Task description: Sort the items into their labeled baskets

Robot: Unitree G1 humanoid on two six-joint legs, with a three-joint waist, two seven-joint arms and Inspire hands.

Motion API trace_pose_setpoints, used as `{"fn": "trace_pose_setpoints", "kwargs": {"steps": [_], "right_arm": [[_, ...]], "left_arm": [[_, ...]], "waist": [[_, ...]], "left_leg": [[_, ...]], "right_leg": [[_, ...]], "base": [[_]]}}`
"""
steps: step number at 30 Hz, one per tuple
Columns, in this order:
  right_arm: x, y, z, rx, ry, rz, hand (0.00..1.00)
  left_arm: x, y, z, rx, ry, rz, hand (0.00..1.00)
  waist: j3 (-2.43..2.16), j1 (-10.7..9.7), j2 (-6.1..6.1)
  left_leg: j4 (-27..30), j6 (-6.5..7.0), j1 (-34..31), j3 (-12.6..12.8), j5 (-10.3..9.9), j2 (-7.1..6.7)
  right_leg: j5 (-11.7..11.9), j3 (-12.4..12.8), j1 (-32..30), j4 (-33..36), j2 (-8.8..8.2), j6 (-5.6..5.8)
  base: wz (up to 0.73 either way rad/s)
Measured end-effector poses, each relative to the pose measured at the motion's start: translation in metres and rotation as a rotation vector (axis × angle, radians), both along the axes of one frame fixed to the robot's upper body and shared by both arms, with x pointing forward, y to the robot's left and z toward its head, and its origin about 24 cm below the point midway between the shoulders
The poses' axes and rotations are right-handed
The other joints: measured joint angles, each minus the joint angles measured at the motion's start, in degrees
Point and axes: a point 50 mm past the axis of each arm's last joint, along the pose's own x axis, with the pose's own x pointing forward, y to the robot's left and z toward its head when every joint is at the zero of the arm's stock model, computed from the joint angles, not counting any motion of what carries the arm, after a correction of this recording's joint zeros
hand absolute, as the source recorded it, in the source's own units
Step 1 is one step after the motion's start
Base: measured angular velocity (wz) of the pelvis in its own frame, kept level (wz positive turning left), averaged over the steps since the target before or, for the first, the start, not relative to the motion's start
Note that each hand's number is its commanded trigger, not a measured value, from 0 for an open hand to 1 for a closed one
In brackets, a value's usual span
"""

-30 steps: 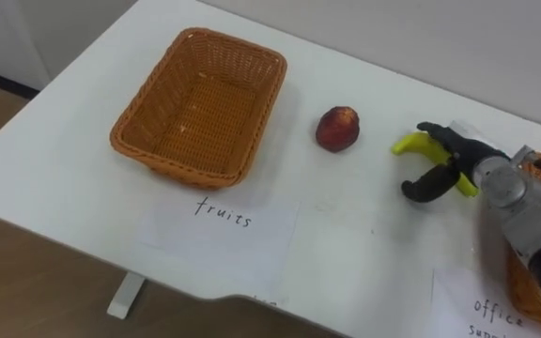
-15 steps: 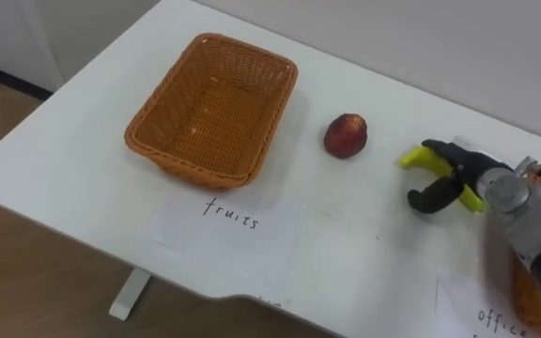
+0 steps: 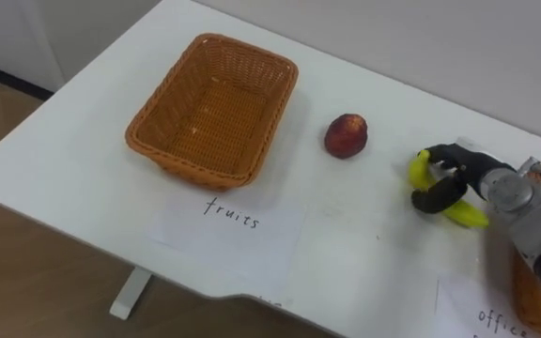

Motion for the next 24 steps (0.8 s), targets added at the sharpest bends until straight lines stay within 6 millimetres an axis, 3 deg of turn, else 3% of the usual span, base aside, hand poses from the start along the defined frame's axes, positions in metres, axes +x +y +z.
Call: {"fn": "trace_pose_setpoints", "kwargs": {"steps": [8, 13, 24], "right_arm": [[0.0, -0.006, 0.006, -0.068, -0.002, 0.008, 1.0], [-0.002, -0.007, 0.001, -0.075, 0.027, 0.015, 1.0], [0.001, -0.002, 0.006, -0.081, 0.018, 0.044, 1.0]], "left_arm": [[0.007, 0.001, 0.001, 0.005, -0.022, -0.008, 0.0], [0.012, 0.003, 0.003, 0.011, -0.052, -0.017, 0.0], [0.017, 0.004, 0.004, 0.013, -0.089, -0.017, 0.0]], "waist": [[0.18, 0.1, -0.59], [0.59, 0.1, -1.3], [0.53, 0.1, -1.46]], "left_leg": [[-0.1, -0.04, 0.1, 0.1, 0.1, 0.1], [-0.3, -0.04, 0.0, 0.4, 0.0, 0.08], [-1.0, -0.04, 0.5, 0.6, 0.0, 0.13]], "right_leg": [[0.0, 0.4, -0.2, -0.1, 0.11, 0.0], [0.0, 1.0, -0.2, -0.9, 0.26, 0.0], [0.0, 1.3, -0.1, -0.9, 0.25, 0.01]], "base": [[0.0], [-0.04], [-0.01]]}}
